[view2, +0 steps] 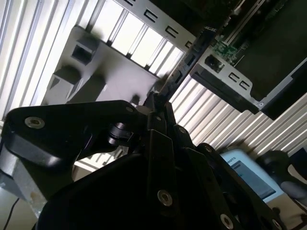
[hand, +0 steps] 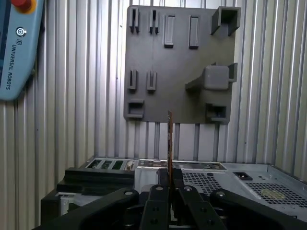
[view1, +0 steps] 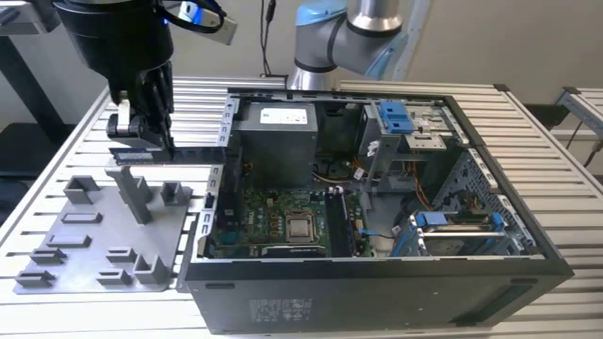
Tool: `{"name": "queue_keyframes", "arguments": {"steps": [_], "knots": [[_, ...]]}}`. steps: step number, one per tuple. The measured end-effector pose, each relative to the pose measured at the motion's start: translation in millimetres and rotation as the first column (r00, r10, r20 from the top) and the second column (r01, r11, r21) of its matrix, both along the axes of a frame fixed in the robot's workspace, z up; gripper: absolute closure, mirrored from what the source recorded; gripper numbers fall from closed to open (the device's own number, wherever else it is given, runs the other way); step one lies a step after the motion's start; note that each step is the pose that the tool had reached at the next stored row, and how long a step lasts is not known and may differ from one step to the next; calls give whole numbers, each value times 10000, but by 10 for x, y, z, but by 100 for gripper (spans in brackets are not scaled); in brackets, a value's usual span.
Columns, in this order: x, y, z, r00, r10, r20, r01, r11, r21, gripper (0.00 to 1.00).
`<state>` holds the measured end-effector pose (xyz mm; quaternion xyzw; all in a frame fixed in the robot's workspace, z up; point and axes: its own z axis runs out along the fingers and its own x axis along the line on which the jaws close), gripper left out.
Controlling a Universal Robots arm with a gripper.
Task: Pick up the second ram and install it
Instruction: 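Pick up the second ram and move it above second insertion slot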
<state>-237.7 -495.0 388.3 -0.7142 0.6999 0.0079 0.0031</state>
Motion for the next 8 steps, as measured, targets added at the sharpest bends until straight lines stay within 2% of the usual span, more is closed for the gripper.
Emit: {"name": "queue_keyframes", "arguments": {"steps": [5,8], "knots": [[138,0,0,10000,1,-9,-1,10000,0,86],[179,0,0,10000,0,-86,0,10000,0,86]]}}
